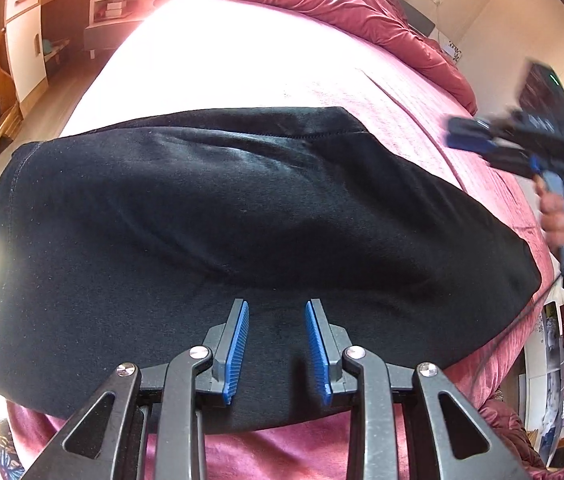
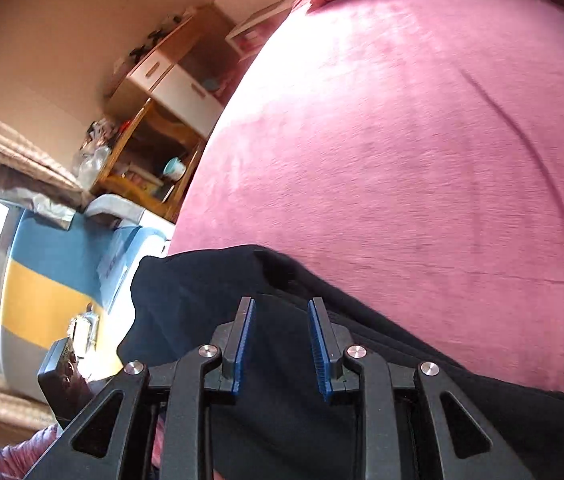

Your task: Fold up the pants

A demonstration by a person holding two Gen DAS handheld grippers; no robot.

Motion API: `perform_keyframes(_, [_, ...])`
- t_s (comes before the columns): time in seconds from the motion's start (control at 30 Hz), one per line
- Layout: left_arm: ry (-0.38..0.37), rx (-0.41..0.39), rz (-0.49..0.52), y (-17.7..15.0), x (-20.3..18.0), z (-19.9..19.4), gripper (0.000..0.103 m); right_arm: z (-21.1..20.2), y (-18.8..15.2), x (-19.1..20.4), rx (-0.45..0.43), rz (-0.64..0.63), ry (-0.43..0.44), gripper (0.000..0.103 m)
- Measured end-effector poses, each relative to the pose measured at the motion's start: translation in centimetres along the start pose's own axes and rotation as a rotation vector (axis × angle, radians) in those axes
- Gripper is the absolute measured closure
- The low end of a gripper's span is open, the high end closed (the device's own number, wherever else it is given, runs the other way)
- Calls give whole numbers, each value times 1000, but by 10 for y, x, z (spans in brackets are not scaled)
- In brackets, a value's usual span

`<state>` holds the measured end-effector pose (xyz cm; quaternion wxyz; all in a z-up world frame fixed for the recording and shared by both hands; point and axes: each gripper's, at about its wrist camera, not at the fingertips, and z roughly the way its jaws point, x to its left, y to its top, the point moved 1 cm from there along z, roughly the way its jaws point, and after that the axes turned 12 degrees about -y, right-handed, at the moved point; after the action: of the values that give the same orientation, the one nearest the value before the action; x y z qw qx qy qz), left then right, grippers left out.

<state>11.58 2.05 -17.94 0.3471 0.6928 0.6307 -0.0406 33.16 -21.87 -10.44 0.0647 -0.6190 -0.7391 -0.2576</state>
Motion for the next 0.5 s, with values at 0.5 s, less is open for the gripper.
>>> perform_keyframes(0.5, [39,-20,-30,-3,23,-16,73,50,40,44,-1,-86,-128,98])
